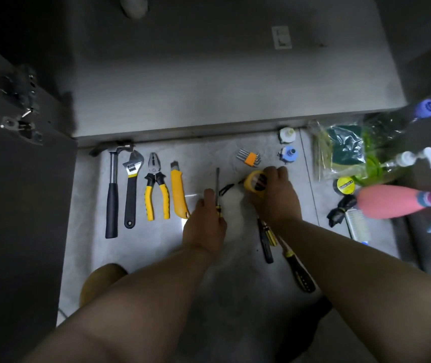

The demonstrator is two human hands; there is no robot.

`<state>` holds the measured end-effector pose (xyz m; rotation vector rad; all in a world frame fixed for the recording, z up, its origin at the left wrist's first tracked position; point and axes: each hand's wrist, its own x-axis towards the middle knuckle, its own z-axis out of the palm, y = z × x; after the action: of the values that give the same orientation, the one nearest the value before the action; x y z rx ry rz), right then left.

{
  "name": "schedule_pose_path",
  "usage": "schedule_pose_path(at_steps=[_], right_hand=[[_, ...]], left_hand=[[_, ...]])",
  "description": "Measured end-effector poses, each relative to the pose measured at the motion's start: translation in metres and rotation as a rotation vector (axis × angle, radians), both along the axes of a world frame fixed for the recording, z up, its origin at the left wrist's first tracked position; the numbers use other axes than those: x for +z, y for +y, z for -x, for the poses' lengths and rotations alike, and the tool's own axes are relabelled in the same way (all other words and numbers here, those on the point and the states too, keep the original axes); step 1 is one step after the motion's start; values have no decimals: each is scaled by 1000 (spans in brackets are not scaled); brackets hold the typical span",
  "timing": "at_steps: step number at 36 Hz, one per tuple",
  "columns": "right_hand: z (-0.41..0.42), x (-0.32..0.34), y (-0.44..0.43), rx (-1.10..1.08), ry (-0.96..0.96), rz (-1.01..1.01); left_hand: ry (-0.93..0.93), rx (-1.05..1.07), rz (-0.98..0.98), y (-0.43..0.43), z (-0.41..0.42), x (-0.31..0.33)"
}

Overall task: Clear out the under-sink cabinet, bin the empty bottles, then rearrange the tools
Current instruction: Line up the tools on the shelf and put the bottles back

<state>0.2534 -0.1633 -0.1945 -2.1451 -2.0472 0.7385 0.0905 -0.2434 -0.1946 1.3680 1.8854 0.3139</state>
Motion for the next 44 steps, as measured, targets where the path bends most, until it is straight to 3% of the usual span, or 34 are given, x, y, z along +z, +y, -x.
schedule_pose_path(at_steps=[5, 12, 17, 21, 25, 31, 37, 44], right_hand=[[-38, 1, 14, -310, 21, 47], [-59, 5, -1, -438, 93, 116], [-54, 14, -46, -420, 114, 59], [-50, 18, -85, -179, 2, 164], [-41, 18, -106, -81, -106, 151], [-59, 17, -128, -213, -254, 231], [-77, 11, -132, -309, -187, 571], [-62, 13, -124, -273, -86, 288]], left_hand=[[36, 37, 32, 7, -3, -2], [59, 50, 38, 7, -6, -5], [7, 165, 73, 11, -11, -4], [36, 194, 93, 16, -11, -4], [73, 190, 95, 26, -7, -3], [145, 169, 57, 32, 5, -4], [145, 194, 24, 30, 6, -5], [119, 213, 10, 28, 8, -6]])
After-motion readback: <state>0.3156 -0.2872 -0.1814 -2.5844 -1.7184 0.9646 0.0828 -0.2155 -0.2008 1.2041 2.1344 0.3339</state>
